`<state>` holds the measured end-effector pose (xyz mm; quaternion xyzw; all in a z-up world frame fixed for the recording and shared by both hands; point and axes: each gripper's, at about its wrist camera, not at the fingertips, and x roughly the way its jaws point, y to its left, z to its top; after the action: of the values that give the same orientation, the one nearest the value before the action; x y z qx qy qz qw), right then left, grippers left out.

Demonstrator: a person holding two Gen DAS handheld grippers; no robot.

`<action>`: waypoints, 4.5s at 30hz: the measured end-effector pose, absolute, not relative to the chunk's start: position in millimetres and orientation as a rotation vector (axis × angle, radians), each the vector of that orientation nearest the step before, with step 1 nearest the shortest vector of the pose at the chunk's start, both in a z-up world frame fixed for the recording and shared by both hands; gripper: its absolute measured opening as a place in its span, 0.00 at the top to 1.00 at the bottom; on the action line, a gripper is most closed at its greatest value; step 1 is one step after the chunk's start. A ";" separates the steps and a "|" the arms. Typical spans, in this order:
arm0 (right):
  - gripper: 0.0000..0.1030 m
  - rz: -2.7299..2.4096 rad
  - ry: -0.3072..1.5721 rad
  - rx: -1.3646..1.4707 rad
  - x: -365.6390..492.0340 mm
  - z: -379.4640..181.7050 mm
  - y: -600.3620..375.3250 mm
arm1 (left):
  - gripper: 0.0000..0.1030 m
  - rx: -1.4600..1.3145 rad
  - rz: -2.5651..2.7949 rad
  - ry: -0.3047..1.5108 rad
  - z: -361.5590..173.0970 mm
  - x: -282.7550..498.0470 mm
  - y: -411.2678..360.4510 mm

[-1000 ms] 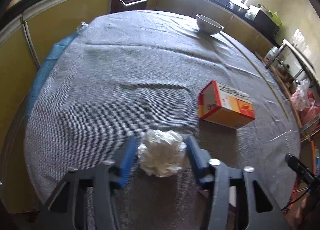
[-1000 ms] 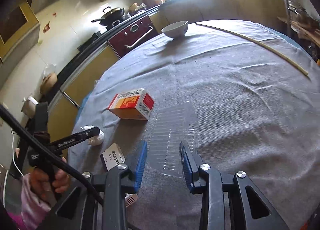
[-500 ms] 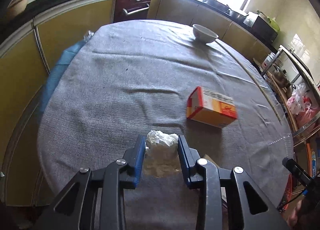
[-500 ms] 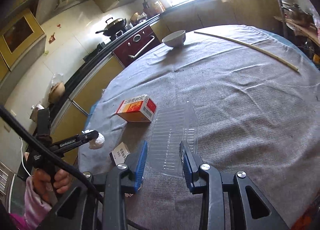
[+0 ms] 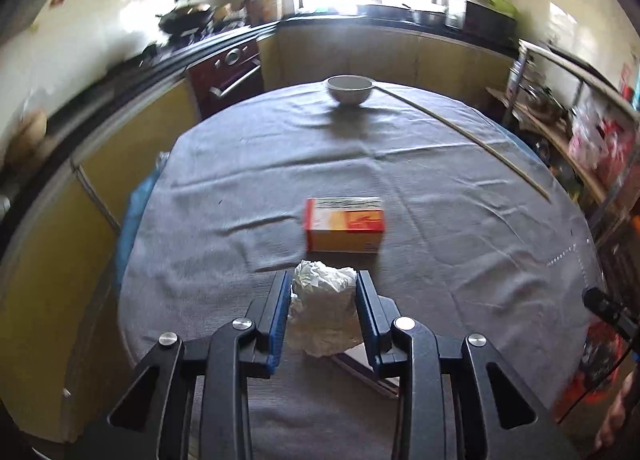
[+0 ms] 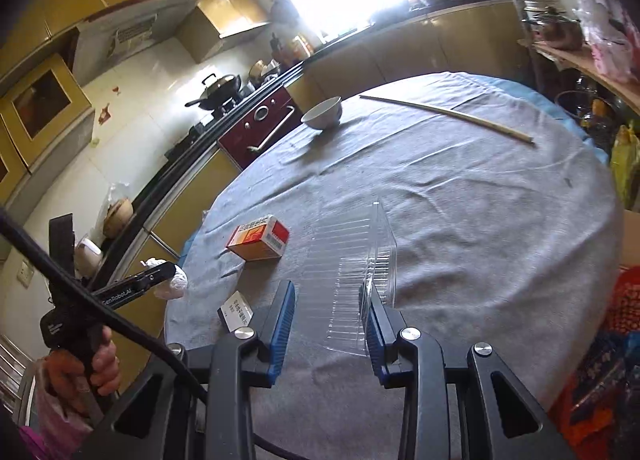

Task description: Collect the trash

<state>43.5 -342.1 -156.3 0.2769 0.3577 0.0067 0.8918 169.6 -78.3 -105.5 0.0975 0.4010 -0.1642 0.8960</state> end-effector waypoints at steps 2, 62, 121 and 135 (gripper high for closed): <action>0.65 0.009 0.733 0.582 34.1 -154.4 -346.3 | 0.67 0.246 -0.355 0.813 -102.3 158.9 -93.1; 0.65 -0.099 0.614 0.704 -81.6 -147.0 -418.0 | 0.67 0.582 -0.603 0.736 -102.8 56.1 -256.4; 0.65 -0.354 0.521 0.905 -168.0 -165.8 -501.3 | 0.67 0.771 -0.841 0.677 -126.1 -9.8 -371.0; 0.65 -0.510 0.505 0.953 -203.8 -177.5 -536.2 | 0.67 0.697 -1.005 0.816 -141.7 -14.4 -401.5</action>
<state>-203.8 -536.2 -177.5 0.4485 0.2379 -0.2402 0.8274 -14.4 -401.5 -141.7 0.3178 0.3722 -0.4583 0.7419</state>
